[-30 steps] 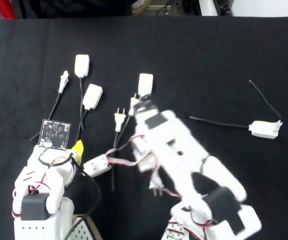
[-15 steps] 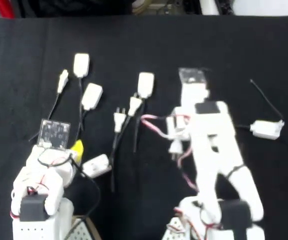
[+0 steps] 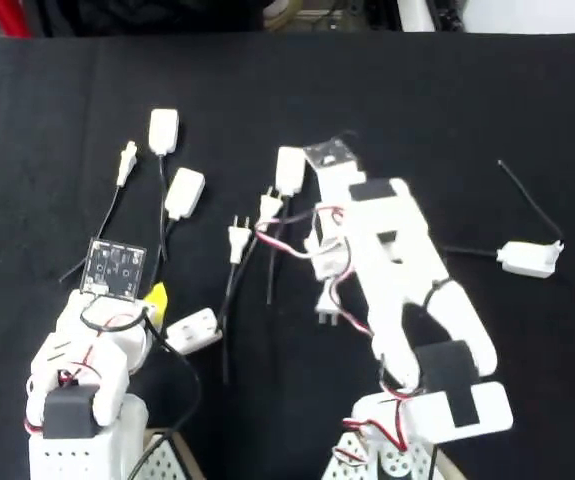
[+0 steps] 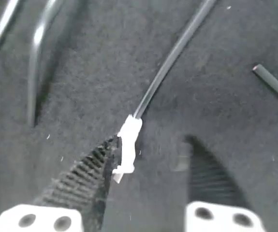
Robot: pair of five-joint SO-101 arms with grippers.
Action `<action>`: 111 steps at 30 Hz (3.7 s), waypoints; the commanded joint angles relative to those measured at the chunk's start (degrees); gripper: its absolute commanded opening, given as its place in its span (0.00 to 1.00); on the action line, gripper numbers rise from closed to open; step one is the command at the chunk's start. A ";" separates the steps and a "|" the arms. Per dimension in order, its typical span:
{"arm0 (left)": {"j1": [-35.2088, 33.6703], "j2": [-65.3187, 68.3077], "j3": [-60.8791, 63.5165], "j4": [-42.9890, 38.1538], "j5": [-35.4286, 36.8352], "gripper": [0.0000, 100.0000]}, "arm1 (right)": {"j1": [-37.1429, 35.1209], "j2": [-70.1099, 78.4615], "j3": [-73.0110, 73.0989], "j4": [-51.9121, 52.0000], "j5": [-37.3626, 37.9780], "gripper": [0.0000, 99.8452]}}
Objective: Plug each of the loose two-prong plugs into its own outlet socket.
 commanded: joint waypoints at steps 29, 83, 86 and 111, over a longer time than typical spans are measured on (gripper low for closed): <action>-0.04 -0.18 -0.48 -0.26 -0.35 0.21 | -7.56 -0.57 14.02 -11.87 -21.71 0.10; 16.75 0.00 4.35 -14.51 11.87 0.21 | -15.74 -43.38 13.67 -4.22 -27.60 0.01; 21.05 0.00 6.90 -16.62 12.13 0.21 | -19.96 -49.80 16.92 -7.47 -29.36 0.01; 20.00 -0.09 2.95 -13.98 12.92 0.21 | 0.88 -54.90 42.86 -13.89 17.41 0.02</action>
